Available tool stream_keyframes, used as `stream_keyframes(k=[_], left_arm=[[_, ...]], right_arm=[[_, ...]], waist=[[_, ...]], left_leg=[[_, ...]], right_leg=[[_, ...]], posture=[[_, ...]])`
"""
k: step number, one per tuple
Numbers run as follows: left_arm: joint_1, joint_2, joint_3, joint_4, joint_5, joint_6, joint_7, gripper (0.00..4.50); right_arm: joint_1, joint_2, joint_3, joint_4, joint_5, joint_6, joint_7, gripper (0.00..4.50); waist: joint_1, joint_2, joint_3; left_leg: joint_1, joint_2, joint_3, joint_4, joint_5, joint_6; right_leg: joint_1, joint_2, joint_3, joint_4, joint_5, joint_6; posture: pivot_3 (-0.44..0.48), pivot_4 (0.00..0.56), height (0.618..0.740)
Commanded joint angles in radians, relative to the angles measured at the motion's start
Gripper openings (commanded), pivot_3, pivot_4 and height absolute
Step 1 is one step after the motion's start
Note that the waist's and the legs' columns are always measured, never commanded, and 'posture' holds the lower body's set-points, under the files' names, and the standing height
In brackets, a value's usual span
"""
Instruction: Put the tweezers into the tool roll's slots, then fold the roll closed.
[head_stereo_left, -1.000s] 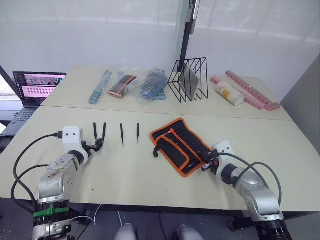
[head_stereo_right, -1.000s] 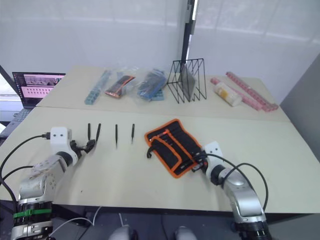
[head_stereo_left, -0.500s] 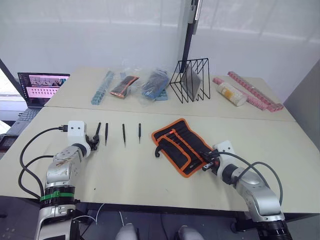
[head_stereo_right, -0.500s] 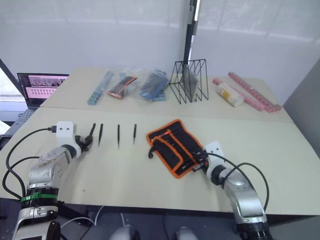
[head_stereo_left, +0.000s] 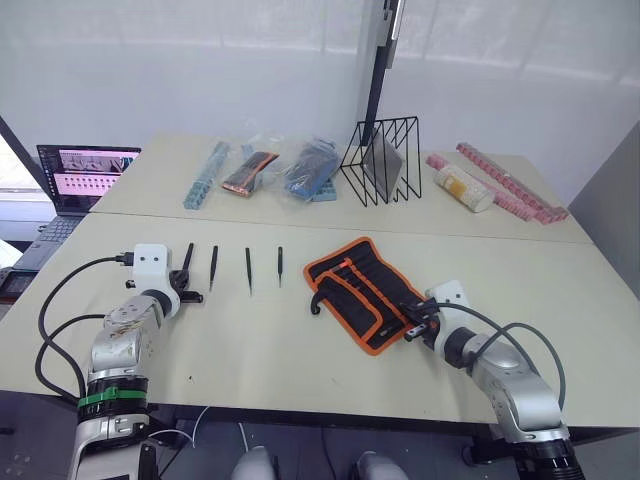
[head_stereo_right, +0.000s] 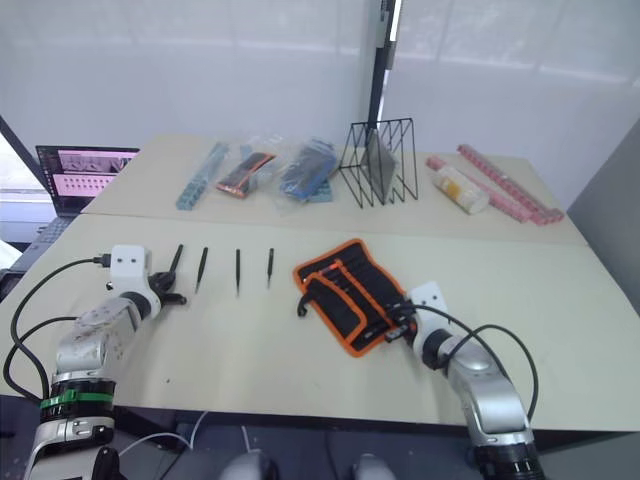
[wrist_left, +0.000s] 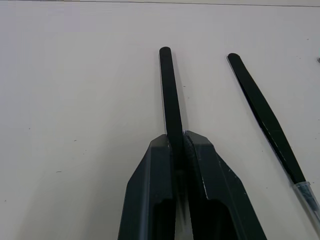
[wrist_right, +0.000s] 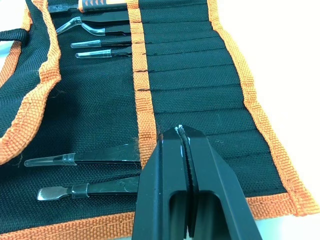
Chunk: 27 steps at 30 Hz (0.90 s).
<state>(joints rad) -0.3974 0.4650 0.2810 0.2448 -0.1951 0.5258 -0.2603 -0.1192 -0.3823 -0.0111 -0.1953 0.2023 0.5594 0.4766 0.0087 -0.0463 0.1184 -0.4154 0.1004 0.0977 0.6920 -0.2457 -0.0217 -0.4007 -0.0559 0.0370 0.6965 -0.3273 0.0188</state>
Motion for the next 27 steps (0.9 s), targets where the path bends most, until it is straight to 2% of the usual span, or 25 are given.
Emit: stream_keyframes(k=[1, 5, 10, 15, 21, 23, 27], left_arm=[[-0.015, 0.026, 0.011, -0.063, -0.006, -0.015, -0.01, 0.02], [-0.077, 0.062, -0.005, -0.148, -0.02, 0.029, -0.037, 0.02], [-0.141, 0.078, -0.059, -0.245, -0.043, 0.111, -0.095, 0.02], [-0.274, 0.008, -0.195, -0.268, -0.073, 0.166, -0.175, 0.02], [-0.449, -0.178, -0.391, -0.042, -0.028, 0.102, -0.273, 0.02], [-0.517, -0.256, -0.43, 0.097, -0.014, 0.054, -0.302, 0.02], [-0.595, -0.331, -0.451, 0.278, 0.003, -0.016, -0.352, 0.02]], right_arm=[[0.022, 0.0, 0.028, 0.033, 0.0, 0.043, 0.005, 0.0], [0.02, -0.002, 0.031, 0.037, -0.003, 0.041, 0.008, 0.0], [0.02, -0.004, 0.04, 0.04, -0.008, 0.038, 0.011, 0.0], [0.019, 0.001, 0.048, 0.04, -0.011, 0.039, 0.007, 0.0], [0.009, 0.015, 0.064, 0.048, -0.018, 0.039, 0.001, 0.0], [0.006, 0.018, 0.069, 0.049, -0.021, 0.04, -0.003, 0.0], [0.002, 0.021, 0.077, 0.049, -0.025, 0.039, -0.008, 0.0]], waist=[[0.0, -0.001, 0.001], [0.0, -0.006, 0.003], [-0.002, -0.006, 0.003], [0.001, -0.007, 0.004], [-0.002, -0.006, 0.004], [-0.01, -0.005, 0.005], [-0.026, -0.002, 0.007]], left_leg=[[0.0, 0.0, 0.0, 0.0, 0.0, 0.0], [-0.004, 0.001, 0.0, 0.0, 0.0, 0.0], [-0.006, 0.0, -0.001, 0.0, 0.0, 0.0], [-0.006, 0.001, -0.001, 0.001, 0.0, 0.0], [-0.007, 0.0, -0.001, 0.002, 0.0, 0.0], [-0.006, 0.0, -0.001, 0.001, 0.0, 0.0], [-0.008, 0.0, -0.005, 0.0, 0.0, 0.0]], right_leg=[[0.0, 0.0, 0.0, 0.0, 0.0, 0.0], [-0.003, 0.001, 0.0, 0.0, 0.0, 0.0], [-0.004, 0.001, -0.001, -0.001, 0.0, 0.0], [-0.004, 0.001, -0.001, -0.001, 0.0, 0.0], [-0.003, 0.002, 0.0, -0.001, 0.001, 0.001], [-0.004, 0.003, 0.002, -0.001, 0.001, 0.001], [-0.005, 0.008, 0.005, -0.002, 0.0, 0.002]], posture=[[0.0, 0.15, 0.687], [0.0, 0.15, 0.687], [0.0, 0.15, 0.687], [0.0, 0.15, 0.687], [0.0, 0.15, 0.687], [0.0, 0.15, 0.687], [0.0, 0.15, 0.687]])
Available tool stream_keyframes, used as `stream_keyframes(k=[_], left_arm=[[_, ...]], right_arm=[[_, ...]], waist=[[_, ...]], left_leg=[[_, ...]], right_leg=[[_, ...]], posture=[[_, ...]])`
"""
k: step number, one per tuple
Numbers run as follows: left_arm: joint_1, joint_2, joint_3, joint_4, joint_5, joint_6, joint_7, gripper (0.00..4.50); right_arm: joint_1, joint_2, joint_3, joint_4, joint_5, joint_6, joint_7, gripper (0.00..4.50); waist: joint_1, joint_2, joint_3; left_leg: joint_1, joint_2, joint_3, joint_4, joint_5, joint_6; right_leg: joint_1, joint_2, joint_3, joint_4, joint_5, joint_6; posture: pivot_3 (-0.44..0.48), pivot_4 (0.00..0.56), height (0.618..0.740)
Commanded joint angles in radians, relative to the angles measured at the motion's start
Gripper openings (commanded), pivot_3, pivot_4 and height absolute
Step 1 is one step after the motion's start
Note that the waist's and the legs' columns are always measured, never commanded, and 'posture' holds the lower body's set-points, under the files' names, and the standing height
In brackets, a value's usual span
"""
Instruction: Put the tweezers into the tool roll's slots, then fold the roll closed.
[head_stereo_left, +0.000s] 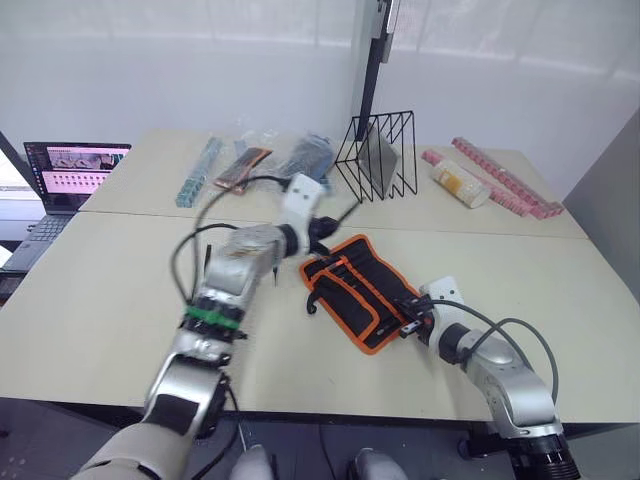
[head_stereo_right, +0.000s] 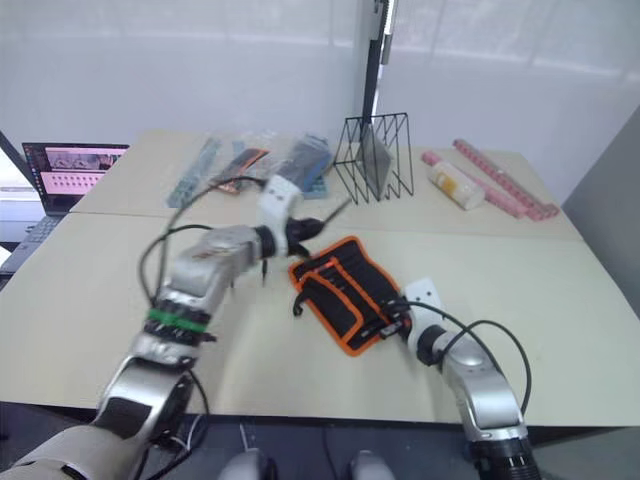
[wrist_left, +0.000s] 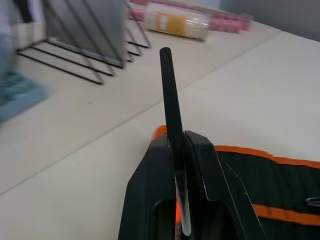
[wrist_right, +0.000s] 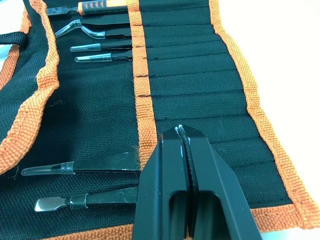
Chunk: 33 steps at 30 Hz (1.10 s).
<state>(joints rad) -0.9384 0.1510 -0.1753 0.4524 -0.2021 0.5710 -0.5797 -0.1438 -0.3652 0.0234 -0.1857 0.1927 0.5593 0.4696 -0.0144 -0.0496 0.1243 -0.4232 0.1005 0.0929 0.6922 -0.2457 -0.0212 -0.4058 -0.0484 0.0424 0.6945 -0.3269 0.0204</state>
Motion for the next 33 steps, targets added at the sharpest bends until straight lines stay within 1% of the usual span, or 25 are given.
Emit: stream_keyframes(k=[1, 4, 7, 12, 16, 19, 22, 30, 33], left_arm=[[-0.071, -0.037, -0.01, 0.123, 0.023, -0.086, -0.049, 0.02], [-0.083, -0.079, -0.051, 0.259, 0.063, -0.157, -0.106, 0.02], [-0.065, -0.076, -0.065, 0.279, 0.09, -0.188, -0.143, 0.02], [0.014, -0.04, -0.089, 0.171, 0.103, -0.146, -0.206, 0.02], [0.083, 0.008, -0.098, 0.027, 0.102, -0.078, -0.232, 0.02], [0.135, 0.065, -0.102, -0.123, 0.088, 0.017, -0.258, 0.02], [0.18, 0.119, -0.116, -0.225, 0.09, 0.086, -0.274, 0.02], [0.243, 0.203, -0.142, -0.393, 0.079, 0.209, -0.297, 0.02], [0.268, 0.227, -0.156, -0.426, 0.074, 0.227, -0.305, 0.02]], right_arm=[[0.027, 0.006, 0.045, 0.038, -0.016, 0.039, -0.003, 0.0], [0.022, 0.015, 0.049, 0.034, -0.018, 0.036, -0.012, 0.0], [0.022, 0.021, 0.049, 0.026, -0.017, 0.037, -0.02, 0.0], [0.025, 0.028, 0.044, 0.022, -0.017, 0.039, -0.029, 0.0], [0.022, 0.036, 0.049, 0.024, -0.016, 0.039, -0.031, 0.0], [0.016, 0.042, 0.052, 0.032, -0.016, 0.038, -0.029, 0.0], [0.01, 0.046, 0.051, 0.041, -0.015, 0.036, -0.027, 0.0], [0.014, 0.052, 0.054, 0.04, -0.015, 0.035, -0.026, 0.0], [0.016, 0.055, 0.056, 0.04, -0.015, 0.033, -0.028, 0.0]], waist=[[-0.003, 0.001, 0.001], [-0.001, 0.002, 0.001], [-0.003, 0.002, 0.001], [-0.004, 0.005, 0.003], [-0.003, 0.005, 0.003], [-0.004, 0.005, 0.003], [-0.005, 0.005, 0.003], [-0.002, 0.006, 0.003], [-0.003, 0.006, 0.003]], left_leg=[[0.0, 0.0, -0.001, 0.0, 0.0, 0.0], [0.0, 0.001, -0.005, 0.0, 0.0, 0.0], [0.0, 0.001, -0.005, 0.0, 0.0, 0.0], [0.0, 0.001, -0.005, 0.0, 0.0, 0.0], [0.0, 0.001, -0.005, 0.0, 0.0, 0.0], [0.0, 0.001, -0.005, 0.0, 0.0, 0.0], [0.0, 0.002, -0.005, 0.0, 0.0, 0.0], [0.001, 0.002, -0.005, 0.0, 0.0, 0.0], [0.001, 0.002, -0.005, 0.0, 0.0, 0.0]], right_leg=[[0.0, 0.001, 0.001, 0.0, 0.0, 0.0], [0.001, 0.005, 0.003, 0.0, 0.0, 0.0], [0.001, 0.005, 0.003, 0.0, 0.0, 0.0], [0.0, 0.005, 0.004, 0.0, 0.0, 0.0], [0.001, 0.005, 0.004, 0.0, 0.0, 0.0], [0.001, 0.006, 0.004, 0.0, 0.0, 0.0], [0.001, 0.006, 0.004, 0.0, 0.0, 0.0], [0.001, 0.006, 0.004, 0.0, 0.0, 0.0], [0.001, 0.006, 0.004, 0.001, 0.0, 0.0]], posture=[[0.0, 0.15, 0.687], [0.0, 0.15, 0.687], [0.0, 0.15, 0.687], [0.0, 0.15, 0.687], [0.0, 0.15, 0.687], [0.0, 0.15, 0.687], [0.0, 0.15, 0.687], [0.0, 0.15, 0.687], [0.0, 0.15, 0.687]])
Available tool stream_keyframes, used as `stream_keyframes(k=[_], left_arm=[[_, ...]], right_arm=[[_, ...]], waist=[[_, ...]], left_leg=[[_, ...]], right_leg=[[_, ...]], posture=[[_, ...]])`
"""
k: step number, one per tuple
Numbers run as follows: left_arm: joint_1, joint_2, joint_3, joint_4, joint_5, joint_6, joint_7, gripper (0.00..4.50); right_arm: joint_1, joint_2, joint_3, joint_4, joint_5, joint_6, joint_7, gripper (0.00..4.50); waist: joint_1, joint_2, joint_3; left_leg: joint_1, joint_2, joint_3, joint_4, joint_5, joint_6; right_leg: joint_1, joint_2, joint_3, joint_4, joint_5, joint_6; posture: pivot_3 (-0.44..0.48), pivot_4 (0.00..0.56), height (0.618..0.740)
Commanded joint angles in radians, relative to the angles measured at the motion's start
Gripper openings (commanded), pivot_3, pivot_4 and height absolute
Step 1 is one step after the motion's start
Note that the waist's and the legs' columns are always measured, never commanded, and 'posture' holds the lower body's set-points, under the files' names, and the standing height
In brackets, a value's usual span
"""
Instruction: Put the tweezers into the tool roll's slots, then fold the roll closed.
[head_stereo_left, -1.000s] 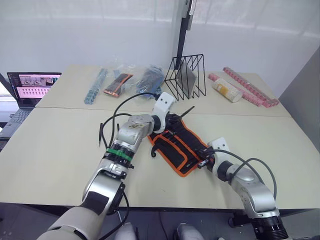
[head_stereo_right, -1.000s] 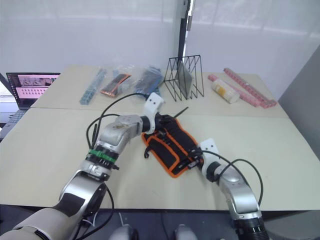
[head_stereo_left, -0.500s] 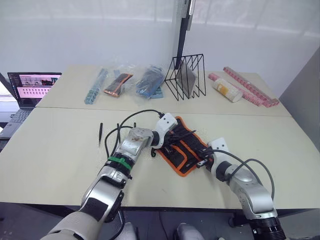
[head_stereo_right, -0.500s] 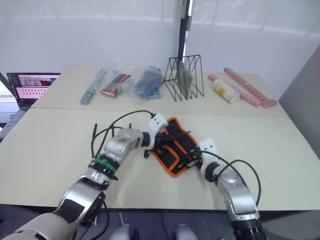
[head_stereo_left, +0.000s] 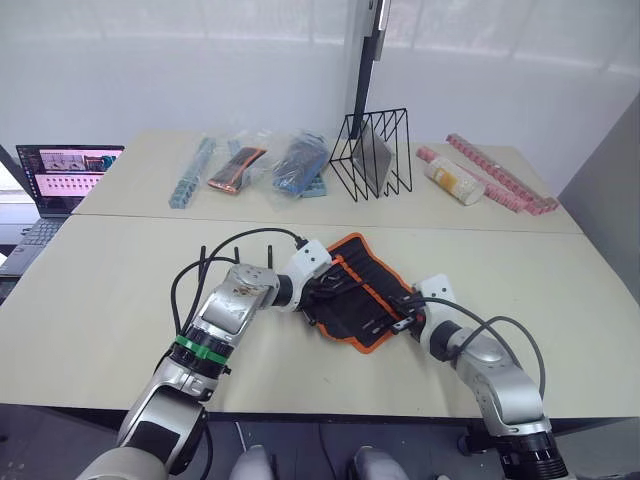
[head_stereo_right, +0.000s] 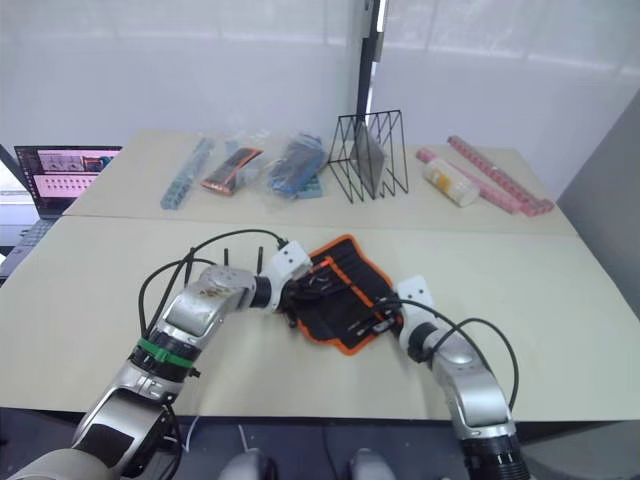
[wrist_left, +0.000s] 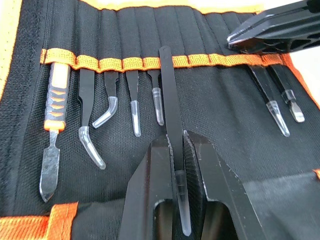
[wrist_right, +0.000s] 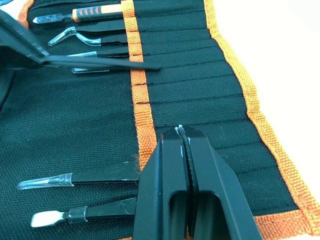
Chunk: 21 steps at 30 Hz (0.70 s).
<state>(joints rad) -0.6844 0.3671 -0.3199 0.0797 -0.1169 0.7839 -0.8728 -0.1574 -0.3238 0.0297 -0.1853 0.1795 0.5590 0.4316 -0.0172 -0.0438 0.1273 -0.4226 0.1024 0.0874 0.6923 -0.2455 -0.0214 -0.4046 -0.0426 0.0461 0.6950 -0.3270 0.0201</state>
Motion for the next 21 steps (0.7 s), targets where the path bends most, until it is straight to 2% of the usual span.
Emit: stream_keyframes(k=[1, 21], left_arm=[[0.019, 0.016, -0.016, -0.054, -0.009, 0.017, -0.009, 0.02], [0.046, 0.071, -0.034, -0.172, -0.017, 0.125, 0.03, 0.02]], right_arm=[[0.031, 0.015, 0.051, 0.04, -0.003, 0.033, 0.01, 0.0], [0.038, 0.031, 0.054, 0.039, -0.017, 0.029, 0.002, 0.0]], waist=[[0.0, 0.0, 0.0], [-0.002, 0.0, 0.0]], left_leg=[[0.0, 0.0, 0.0, 0.0, 0.0, 0.0], [0.0, 0.0, 0.0, 0.0, 0.0, 0.0]], right_leg=[[0.0, 0.0, 0.0, 0.0, 0.0, 0.0], [0.0, 0.0, 0.0, 0.0, 0.0, -0.001]], posture=[[0.0, 0.15, 0.687], [0.0, 0.15, 0.687]])
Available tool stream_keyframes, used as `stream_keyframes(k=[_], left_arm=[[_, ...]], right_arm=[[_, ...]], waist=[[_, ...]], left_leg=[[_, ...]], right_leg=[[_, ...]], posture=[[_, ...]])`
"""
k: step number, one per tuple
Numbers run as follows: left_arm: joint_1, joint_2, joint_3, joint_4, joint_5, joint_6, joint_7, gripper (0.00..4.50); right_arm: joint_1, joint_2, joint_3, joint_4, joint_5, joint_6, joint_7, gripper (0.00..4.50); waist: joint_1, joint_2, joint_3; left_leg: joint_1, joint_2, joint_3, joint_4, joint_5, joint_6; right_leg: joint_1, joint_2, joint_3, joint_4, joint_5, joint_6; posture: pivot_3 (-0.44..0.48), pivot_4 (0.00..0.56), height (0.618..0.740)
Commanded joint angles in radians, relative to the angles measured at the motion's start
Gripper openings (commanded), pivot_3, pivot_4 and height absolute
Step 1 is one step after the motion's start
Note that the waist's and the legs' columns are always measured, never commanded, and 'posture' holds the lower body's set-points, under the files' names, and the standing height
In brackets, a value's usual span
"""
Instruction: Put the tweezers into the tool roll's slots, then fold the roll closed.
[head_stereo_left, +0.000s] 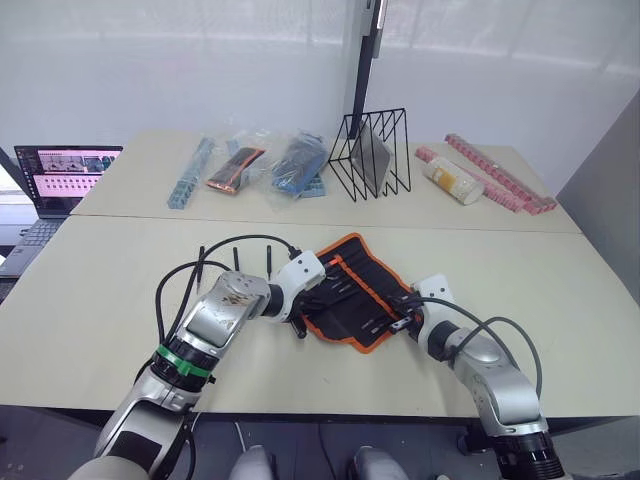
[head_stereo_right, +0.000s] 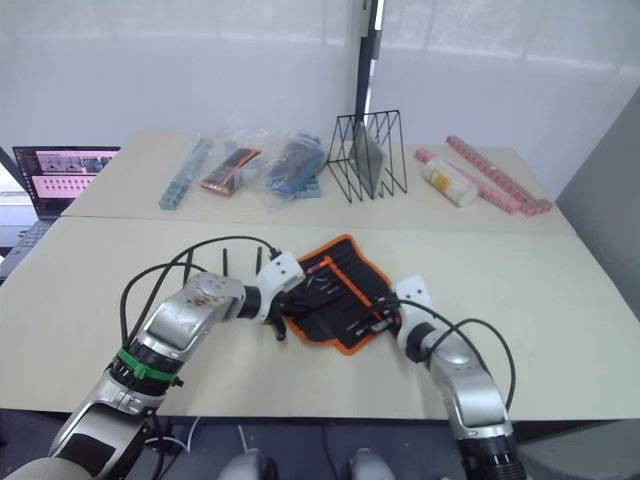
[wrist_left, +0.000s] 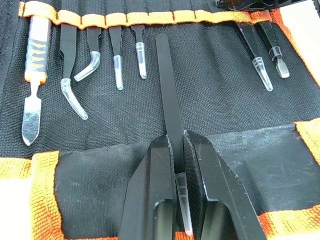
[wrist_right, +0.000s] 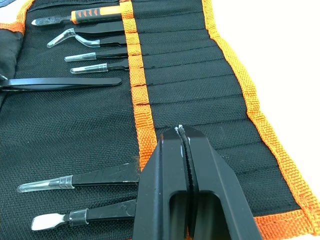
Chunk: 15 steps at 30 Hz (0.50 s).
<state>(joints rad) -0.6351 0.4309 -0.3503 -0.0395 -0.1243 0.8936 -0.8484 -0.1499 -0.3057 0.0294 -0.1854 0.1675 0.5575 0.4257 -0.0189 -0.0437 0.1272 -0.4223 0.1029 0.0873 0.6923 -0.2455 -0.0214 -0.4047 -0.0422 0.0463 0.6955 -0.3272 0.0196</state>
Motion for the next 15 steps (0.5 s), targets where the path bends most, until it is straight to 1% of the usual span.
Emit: stream_keyframes(k=[1, 5, 7, 11, 15], left_arm=[[-0.004, 0.008, -0.009, -0.057, -0.008, 0.023, 0.008, 0.02], [-0.041, 0.028, -0.065, -0.087, -0.002, 0.13, 0.004, 0.02], [-0.05, 0.043, -0.085, -0.114, -0.003, 0.144, -0.002, 0.02], [-0.116, -0.009, -0.052, -0.118, -0.043, 0.237, 0.025, 0.02], [-0.179, -0.024, -0.054, -0.09, -0.051, 0.293, 0.048, 0.02]], right_arm=[[0.031, 0.014, 0.056, 0.038, -0.006, 0.031, 0.007, 0.0], [0.035, 0.02, 0.058, 0.029, -0.008, 0.04, 0.002, 0.0], [0.037, 0.023, 0.058, 0.024, -0.007, 0.043, -0.002, 0.0], [0.053, 0.032, 0.059, 0.011, -0.007, 0.046, -0.013, 0.0], [0.061, 0.04, 0.062, 0.003, -0.006, 0.05, -0.023, 0.0]], waist=[[0.0, 0.0, 0.0], [0.001, 0.0, 0.0], [0.0, 0.0, 0.0], [0.003, 0.0, 0.0], [0.001, 0.0, 0.0]], left_leg=[[0.0, 0.0, 0.0, 0.0, 0.0, 0.0], [0.0, 0.0, 0.0, 0.0, 0.0, 0.0], [0.0, 0.0, 0.0, 0.0, 0.0, 0.0], [0.0, 0.0, -0.001, 0.0, 0.0, 0.0], [0.0, 0.0, -0.001, 0.0, 0.0, 0.0]], right_leg=[[0.0, 0.0, 0.0, 0.0, 0.0, 0.0], [0.0, 0.0, 0.0, 0.0, 0.0, 0.0], [0.0, 0.0, 0.0, 0.0, 0.0, 0.0], [0.0, 0.0, 0.0, 0.0, 0.0, 0.0], [0.0, 0.001, 0.0, 0.0, 0.0, 0.0]], posture=[[0.0, 0.15, 0.687], [0.0, 0.15, 0.687], [0.0, 0.15, 0.687], [0.0, 0.15, 0.687], [0.0, 0.15, 0.687]])
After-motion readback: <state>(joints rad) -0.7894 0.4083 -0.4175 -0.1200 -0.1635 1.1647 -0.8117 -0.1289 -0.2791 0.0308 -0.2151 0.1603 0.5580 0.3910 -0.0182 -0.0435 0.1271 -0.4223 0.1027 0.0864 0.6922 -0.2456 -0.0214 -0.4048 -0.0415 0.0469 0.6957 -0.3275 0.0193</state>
